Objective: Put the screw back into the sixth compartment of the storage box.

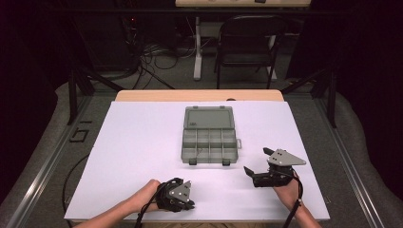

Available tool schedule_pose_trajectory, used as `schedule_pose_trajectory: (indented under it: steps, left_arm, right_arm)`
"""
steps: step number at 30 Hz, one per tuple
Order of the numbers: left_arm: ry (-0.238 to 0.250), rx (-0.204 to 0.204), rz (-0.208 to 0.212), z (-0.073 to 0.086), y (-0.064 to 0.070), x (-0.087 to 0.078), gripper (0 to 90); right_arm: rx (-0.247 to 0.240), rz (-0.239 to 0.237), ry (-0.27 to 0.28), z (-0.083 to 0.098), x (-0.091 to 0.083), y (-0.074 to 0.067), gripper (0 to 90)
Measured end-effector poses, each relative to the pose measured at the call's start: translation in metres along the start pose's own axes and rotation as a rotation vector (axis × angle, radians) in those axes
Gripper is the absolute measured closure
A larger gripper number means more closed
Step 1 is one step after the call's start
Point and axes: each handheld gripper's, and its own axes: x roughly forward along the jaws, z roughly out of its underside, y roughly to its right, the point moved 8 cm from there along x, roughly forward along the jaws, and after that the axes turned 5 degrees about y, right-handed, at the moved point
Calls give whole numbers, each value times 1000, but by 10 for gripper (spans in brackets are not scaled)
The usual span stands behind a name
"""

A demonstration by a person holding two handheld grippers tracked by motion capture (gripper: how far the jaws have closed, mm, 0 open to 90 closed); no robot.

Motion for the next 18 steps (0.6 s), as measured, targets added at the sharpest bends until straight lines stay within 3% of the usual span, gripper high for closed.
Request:
schedule_pose_trajectory:
  steps: [11,18]
  left_arm:
    - [21,-26,3,0,-2,-1,877]
    - [34,-37,-19,-1,-6,-4,878]
  right_arm:
    - [1,1,-1,0,0,0,29]
    - [2,1,-2,0,0,0,29]
